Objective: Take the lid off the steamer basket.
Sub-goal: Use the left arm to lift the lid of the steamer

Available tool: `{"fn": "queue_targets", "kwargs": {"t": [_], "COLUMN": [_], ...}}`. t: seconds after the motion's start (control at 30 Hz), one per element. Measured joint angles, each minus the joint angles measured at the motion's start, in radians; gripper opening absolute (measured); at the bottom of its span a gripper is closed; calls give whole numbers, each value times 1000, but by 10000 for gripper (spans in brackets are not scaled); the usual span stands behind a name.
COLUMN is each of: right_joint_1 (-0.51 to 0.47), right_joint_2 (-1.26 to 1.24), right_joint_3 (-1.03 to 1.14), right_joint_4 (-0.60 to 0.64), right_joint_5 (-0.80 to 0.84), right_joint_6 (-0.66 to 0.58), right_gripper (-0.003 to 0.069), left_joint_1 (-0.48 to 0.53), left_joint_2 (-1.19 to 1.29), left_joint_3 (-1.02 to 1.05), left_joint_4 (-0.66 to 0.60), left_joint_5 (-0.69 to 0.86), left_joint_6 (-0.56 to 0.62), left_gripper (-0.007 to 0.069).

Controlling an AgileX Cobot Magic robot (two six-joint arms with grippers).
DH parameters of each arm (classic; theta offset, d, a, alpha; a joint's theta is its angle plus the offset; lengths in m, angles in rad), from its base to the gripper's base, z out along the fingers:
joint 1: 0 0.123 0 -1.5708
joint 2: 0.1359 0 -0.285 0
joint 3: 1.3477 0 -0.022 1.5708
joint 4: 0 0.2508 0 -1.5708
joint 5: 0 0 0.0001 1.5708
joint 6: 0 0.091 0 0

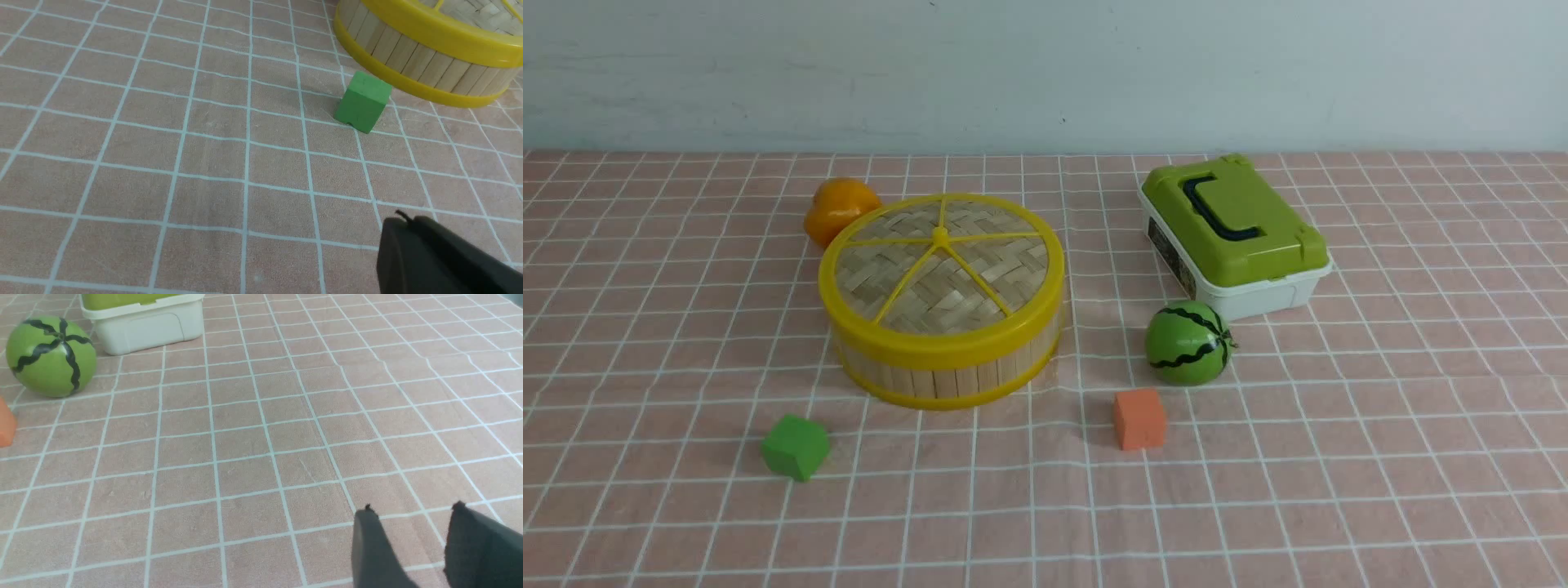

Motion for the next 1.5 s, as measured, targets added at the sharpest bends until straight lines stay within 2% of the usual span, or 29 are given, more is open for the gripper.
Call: {"fn": "queue_targets", "kwargs": {"t": [1.5], "right_joint_1": [0], "right_joint_2": [0], "right_joint_3": [0], "right_joint_4": [0], "right_joint_5": [0], "right_joint_6": [0], "right_gripper": [242], "left_joint_1": [0], "left_joint_2": [0], "left_joint_3": [0], "left_joint_4": [1], "left_joint_5": [-1], "left_joint_6": [0], "left_gripper": [29]}}
